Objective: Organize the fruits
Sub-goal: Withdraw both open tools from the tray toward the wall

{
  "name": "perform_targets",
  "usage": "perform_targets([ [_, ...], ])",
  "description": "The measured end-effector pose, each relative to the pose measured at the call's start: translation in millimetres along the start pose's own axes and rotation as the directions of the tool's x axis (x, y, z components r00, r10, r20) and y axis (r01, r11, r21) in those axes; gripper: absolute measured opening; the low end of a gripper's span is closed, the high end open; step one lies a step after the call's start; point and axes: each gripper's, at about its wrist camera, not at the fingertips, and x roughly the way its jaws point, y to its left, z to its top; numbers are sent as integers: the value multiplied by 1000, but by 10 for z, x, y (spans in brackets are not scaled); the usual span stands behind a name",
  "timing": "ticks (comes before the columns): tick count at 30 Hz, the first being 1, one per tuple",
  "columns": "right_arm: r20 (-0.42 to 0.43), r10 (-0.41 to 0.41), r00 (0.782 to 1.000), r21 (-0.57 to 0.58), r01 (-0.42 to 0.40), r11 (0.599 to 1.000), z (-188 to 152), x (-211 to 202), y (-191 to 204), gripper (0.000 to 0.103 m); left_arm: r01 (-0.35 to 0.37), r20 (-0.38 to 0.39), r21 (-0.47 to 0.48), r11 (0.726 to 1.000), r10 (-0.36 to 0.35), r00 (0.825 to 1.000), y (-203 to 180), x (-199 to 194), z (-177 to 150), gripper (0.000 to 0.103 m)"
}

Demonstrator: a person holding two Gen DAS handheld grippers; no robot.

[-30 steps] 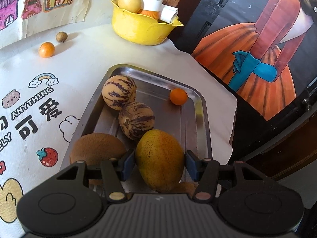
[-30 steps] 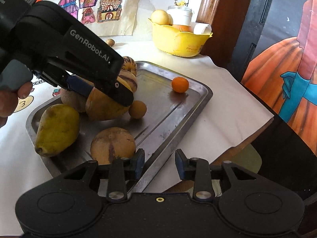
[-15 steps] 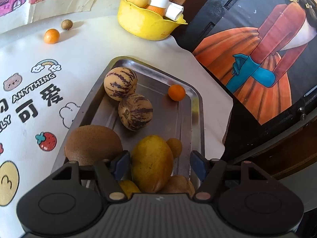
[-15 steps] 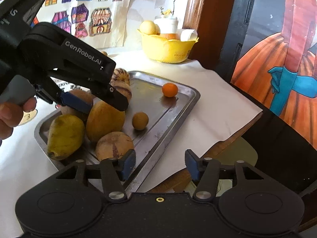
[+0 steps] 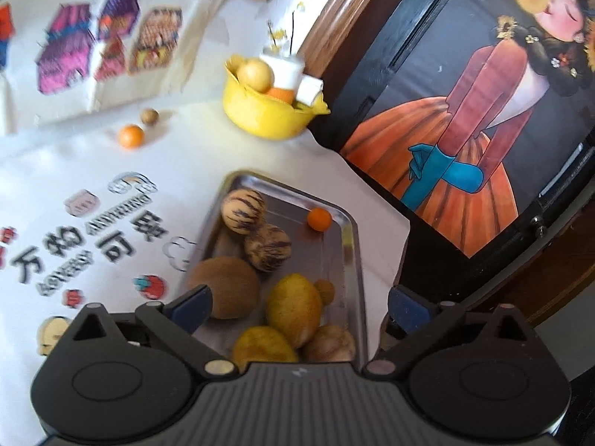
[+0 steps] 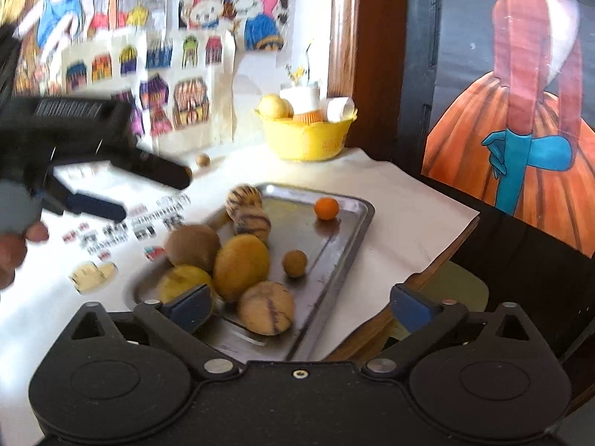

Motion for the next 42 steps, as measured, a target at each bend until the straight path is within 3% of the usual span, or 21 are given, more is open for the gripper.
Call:
perform_targets([
  [7,68,42,997,87,-48,995,-171,-347,270,102,-39,80,71,997,34,996,254,-522,-236,102],
  [18,121,28,992,-22,-26,999,-637,-693,956,102,-213,214,200,956,170,962,621,-1181,-913,103],
  [23,127,2,992,-95,10,995,-820,-806,1217,102,-289,290,159,944,235,928,858,-1440,-1263,103],
  [28,92,78,993,-48,-74,996,-948,-806,1336,102,-373,284,137,918,325,902,1098,-1563,-1424,103],
  [33,71,133,989,-10,-133,991,-1000,-669,1490,102,-431,268,58,901,401,876,1353,-1604,-1423,103],
  [36,72,163,984,34,-166,986,-979,-570,1548,102,-447,247,18,894,429,869,1492,-1601,-1386,103],
  [42,54,189,980,7,-190,982,-805,-347,1664,102,-475,262,-7,880,460,849,1612,-1612,-1302,103],
])
